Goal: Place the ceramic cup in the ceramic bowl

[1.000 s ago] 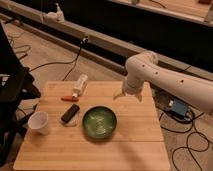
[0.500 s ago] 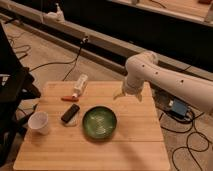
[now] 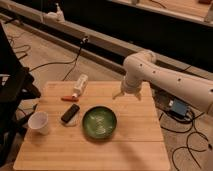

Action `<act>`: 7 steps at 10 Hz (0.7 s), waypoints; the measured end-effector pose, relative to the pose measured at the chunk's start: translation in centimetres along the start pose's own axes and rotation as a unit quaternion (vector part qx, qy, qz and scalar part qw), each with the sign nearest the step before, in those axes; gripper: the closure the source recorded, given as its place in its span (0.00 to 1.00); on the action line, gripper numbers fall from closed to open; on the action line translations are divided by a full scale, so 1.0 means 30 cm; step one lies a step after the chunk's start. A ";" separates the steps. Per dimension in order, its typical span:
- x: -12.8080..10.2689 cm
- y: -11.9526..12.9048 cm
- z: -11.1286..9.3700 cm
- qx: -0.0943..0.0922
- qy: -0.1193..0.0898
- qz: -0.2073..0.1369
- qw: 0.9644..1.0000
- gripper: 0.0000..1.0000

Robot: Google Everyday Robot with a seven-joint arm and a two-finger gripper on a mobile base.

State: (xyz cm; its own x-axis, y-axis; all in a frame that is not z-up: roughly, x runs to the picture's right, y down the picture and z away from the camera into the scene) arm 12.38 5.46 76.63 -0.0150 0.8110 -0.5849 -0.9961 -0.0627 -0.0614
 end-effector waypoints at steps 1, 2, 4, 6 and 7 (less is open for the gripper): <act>-0.001 0.014 0.012 0.003 0.004 -0.004 1.000 0.20; -0.002 0.038 0.028 0.007 0.009 -0.010 1.000 0.20; -0.016 0.120 0.061 0.004 0.018 -0.025 1.000 0.20; -0.044 0.249 0.081 -0.014 0.022 -0.043 0.999 0.20; -0.060 0.324 0.080 -0.031 0.021 -0.052 0.998 0.20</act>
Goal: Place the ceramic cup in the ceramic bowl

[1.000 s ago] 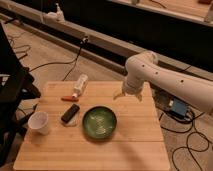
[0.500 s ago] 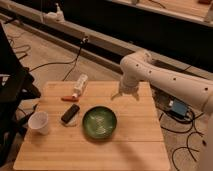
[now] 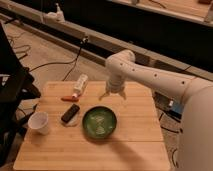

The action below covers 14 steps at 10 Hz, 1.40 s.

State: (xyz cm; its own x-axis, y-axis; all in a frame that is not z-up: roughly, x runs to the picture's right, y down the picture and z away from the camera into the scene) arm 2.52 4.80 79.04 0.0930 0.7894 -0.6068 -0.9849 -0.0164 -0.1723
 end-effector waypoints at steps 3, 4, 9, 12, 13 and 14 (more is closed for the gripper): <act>-0.071 0.323 -0.040 -0.094 -0.013 -0.041 0.995 0.20; -0.069 0.405 -0.060 -0.115 -0.017 -0.058 0.992 0.20; -0.067 0.430 -0.069 -0.123 -0.019 -0.064 0.990 0.20; -0.071 0.485 -0.069 -0.127 -0.031 -0.091 0.987 0.20; -0.060 0.534 -0.057 -0.129 -0.029 -0.110 0.985 0.20; -0.048 0.578 -0.041 -0.132 -0.025 -0.125 0.983 0.20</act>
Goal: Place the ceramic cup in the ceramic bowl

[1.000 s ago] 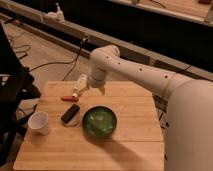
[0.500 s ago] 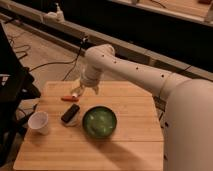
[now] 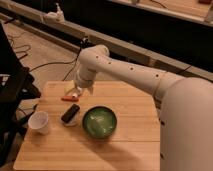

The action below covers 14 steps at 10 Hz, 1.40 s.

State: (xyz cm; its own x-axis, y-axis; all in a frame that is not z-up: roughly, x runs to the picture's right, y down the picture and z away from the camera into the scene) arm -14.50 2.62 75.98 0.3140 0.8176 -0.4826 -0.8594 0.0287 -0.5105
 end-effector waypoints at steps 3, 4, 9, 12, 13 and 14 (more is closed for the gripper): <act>0.012 0.103 0.088 -0.014 0.019 -0.037 0.999 0.20; 0.019 0.142 0.131 -0.020 0.029 -0.050 0.998 0.20; 0.058 0.281 0.313 -0.042 0.080 -0.097 0.991 0.20; 0.089 0.357 0.389 -0.059 0.104 -0.115 0.986 0.20; 0.097 0.371 0.409 -0.062 0.111 -0.119 0.985 0.20; 0.106 0.390 0.442 -0.066 0.120 -0.122 0.983 0.20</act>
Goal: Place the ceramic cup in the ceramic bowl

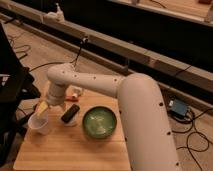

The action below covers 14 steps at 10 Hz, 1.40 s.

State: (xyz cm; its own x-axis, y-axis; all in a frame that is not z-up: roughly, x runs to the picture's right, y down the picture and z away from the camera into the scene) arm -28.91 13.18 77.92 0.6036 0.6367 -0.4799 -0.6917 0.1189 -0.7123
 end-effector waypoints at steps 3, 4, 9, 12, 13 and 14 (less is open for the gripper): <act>-0.006 -0.008 0.075 -0.008 0.019 0.008 1.000 0.27; -0.013 -0.025 0.098 -0.014 0.022 0.018 0.999 0.38; -0.044 -0.078 0.094 -0.022 0.013 0.039 0.999 0.87; -0.087 -0.143 -0.109 -0.010 -0.048 0.046 0.998 1.00; -0.090 -0.171 -0.195 -0.003 -0.070 0.050 0.996 1.00; -0.088 -0.211 -0.302 0.002 -0.093 0.060 0.994 1.00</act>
State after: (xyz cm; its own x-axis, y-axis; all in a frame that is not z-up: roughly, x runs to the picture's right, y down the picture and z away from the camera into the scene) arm -22.55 3.84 79.07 0.4339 0.7761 -0.4576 -0.7560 0.0373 -0.6535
